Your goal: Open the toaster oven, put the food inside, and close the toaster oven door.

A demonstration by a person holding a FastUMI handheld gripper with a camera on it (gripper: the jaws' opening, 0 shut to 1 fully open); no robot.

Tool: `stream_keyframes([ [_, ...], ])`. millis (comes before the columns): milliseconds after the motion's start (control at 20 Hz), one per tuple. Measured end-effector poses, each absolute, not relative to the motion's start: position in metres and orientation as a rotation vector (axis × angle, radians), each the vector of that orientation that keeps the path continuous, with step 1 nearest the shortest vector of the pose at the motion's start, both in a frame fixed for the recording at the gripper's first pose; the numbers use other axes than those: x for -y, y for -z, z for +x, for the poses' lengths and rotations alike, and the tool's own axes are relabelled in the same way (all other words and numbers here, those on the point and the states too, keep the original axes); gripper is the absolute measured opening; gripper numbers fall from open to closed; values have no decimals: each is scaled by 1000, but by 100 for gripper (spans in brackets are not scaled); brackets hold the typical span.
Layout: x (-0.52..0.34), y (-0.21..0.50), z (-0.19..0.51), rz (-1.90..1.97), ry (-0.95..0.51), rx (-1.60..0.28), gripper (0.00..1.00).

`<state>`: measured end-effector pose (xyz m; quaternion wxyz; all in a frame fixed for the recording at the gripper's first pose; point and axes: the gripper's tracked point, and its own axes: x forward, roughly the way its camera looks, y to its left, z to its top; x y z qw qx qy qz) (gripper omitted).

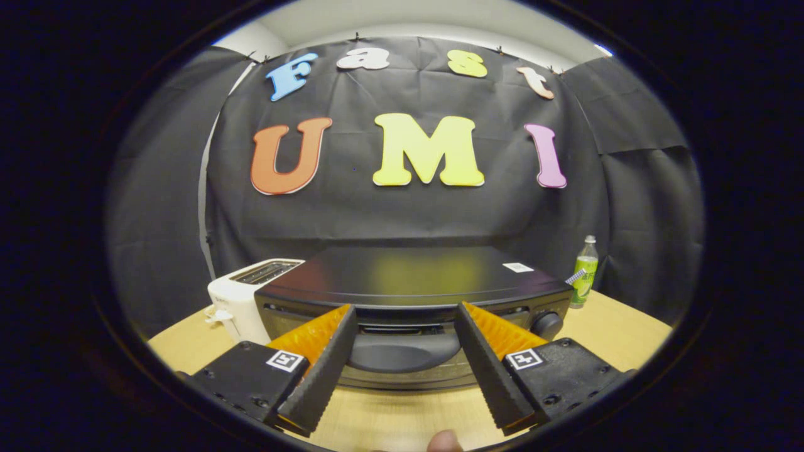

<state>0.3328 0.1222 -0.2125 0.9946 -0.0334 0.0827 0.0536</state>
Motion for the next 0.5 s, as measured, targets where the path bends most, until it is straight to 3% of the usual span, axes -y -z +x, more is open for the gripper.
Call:
stream_keyframes([
  [500,-109,251,256,-69,-117,-307,100],
])
